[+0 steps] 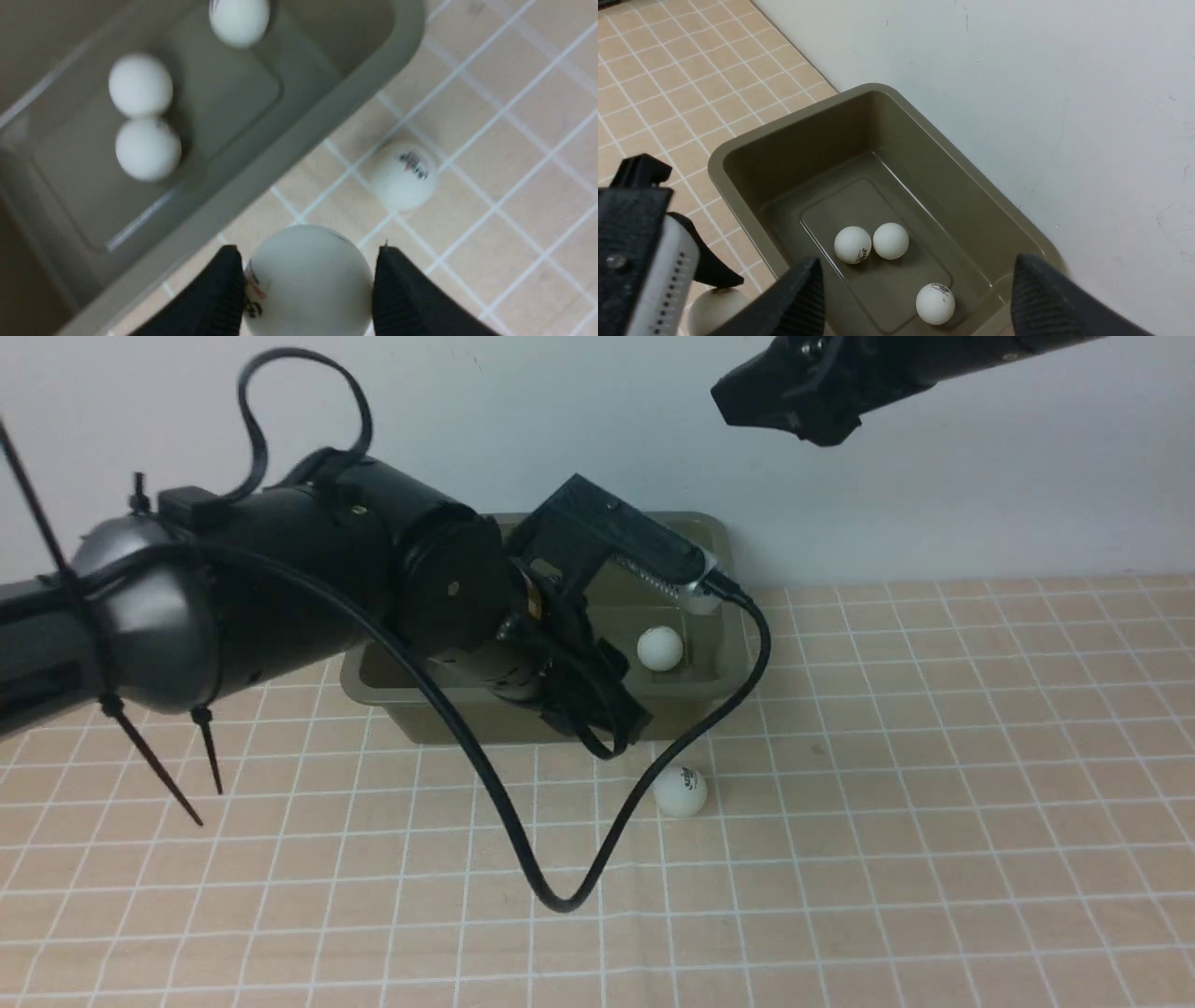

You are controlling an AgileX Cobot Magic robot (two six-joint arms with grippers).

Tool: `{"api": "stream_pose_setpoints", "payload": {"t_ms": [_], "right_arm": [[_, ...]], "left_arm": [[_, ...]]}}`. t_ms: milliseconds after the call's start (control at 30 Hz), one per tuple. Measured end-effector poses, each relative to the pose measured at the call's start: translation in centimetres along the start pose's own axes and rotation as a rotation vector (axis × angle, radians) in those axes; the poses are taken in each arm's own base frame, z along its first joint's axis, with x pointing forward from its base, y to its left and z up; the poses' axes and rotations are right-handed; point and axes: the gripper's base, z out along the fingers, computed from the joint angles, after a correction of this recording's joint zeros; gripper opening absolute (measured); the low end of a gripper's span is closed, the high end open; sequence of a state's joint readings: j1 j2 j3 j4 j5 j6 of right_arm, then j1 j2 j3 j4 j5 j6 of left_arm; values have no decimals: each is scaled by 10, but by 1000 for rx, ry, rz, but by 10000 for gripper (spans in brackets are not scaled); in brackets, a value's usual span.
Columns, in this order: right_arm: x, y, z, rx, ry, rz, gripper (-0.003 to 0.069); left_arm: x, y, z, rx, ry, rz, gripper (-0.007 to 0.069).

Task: Put the table tennis balls into the box on the light coffee tablecloth.
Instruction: 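Drop the ball into the bin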

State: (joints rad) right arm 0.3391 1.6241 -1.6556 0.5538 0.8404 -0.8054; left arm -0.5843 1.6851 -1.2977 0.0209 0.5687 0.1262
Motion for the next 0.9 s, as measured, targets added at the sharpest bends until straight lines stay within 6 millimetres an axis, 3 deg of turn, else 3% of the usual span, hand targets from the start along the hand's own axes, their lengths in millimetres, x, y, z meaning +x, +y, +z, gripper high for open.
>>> {"api": "stream_pose_setpoints", "payload": {"t_ms": [100,200,333,533,733,833,900], "right_arm": [[0,0,0,0,-2,1,491],[0,0,0,0,-2,1,491],[0,0,0,-2,-3,4,491],[0,0,0,-2,-4,5,491],[0,1,0,-13,3,7,491],[0,1,0,-13,4,7,491],[0,1,0,-13,5,6,491]], "left_arm": [[-4,6,-3,-8,-50,5,286],[-7,31,1,-65,-124,-21,286],[1,85,21,-179,-195,-90,286],[17,124,42,-259,-223,-137,286],[24,133,49,-273,-196,-125,336],[20,133,38,-278,-211,-121,398],[10,131,13,-292,-254,-115,427]]}}
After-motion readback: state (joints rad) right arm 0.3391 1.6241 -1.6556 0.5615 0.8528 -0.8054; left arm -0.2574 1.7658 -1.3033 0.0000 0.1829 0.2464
